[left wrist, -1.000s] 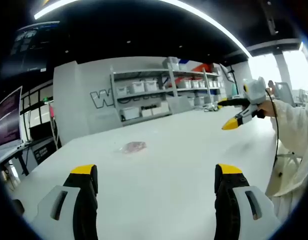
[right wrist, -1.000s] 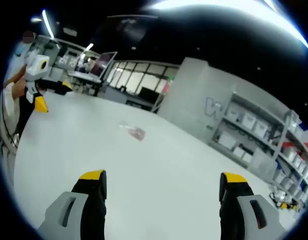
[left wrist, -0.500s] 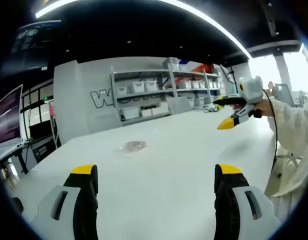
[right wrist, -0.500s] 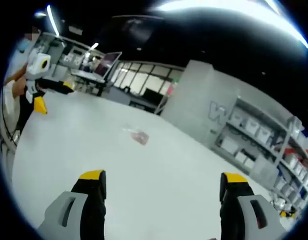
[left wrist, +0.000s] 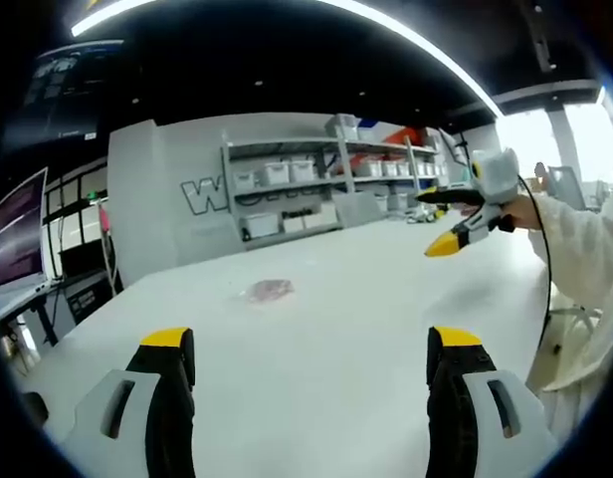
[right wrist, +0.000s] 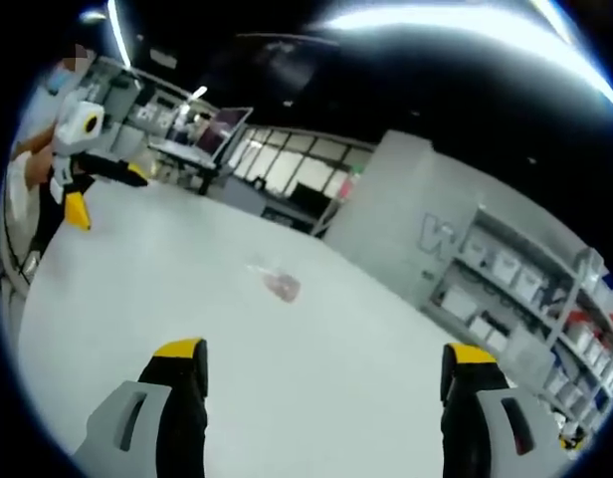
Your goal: Open the resealable bag by pulling the two sides of the seal apart until the entire bag opening is separated and visibly accessible.
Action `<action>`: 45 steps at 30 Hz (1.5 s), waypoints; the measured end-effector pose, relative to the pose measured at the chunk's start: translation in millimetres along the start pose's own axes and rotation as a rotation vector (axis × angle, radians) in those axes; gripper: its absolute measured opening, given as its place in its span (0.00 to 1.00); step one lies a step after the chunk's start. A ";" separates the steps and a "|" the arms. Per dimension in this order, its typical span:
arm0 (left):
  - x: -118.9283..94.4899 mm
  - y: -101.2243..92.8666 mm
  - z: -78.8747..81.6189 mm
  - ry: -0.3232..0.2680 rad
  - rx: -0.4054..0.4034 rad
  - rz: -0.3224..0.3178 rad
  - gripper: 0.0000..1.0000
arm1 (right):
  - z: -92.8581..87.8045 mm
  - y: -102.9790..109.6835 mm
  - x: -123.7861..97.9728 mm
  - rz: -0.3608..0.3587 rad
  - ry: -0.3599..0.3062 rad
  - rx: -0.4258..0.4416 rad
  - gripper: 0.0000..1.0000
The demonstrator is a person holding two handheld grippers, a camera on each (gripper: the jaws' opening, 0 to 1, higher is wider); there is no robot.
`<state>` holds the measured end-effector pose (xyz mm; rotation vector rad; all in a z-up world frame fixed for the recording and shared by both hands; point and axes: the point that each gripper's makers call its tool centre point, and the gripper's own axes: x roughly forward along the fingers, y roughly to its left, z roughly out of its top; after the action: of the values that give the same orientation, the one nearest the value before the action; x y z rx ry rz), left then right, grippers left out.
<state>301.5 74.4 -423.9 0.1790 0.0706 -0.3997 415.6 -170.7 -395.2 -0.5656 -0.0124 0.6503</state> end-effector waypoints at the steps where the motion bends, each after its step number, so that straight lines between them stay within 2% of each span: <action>1: 0.0 -0.2 -0.5 0.002 0.000 0.000 0.96 | 0.1 1.2 2.0 0.007 0.000 -0.001 0.99; 15: -1.3 -0.9 -5.6 0.020 0.003 -0.001 0.96 | 7.1 5.0 24.5 0.031 0.005 -0.054 0.99; 19: -2.0 -2.0 -9.4 0.034 0.000 -0.005 0.96 | 7.1 6.8 37.6 0.044 0.022 -0.087 0.99; 25: -4.9 0.0 -9.7 0.038 0.002 0.000 0.96 | 5.3 8.5 50.8 0.052 0.045 -0.092 0.97; 39: -7.1 -3.5 -14.5 0.044 -0.010 -0.004 0.93 | 10.4 25.7 81.5 0.107 0.062 -0.127 0.97; 42: -7.5 -2.4 -14.5 0.044 -0.014 -0.002 0.93 | 16.1 31.3 87.5 0.124 0.036 -0.128 0.99; 45: -7.8 -1.9 -16.1 0.051 -0.012 -0.001 0.93 | 17.3 34.1 95.9 0.135 0.043 -0.124 0.99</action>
<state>293.1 78.6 -439.2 0.1777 0.1235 -0.3958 469.8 -84.7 -413.1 -0.7048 0.0264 0.7718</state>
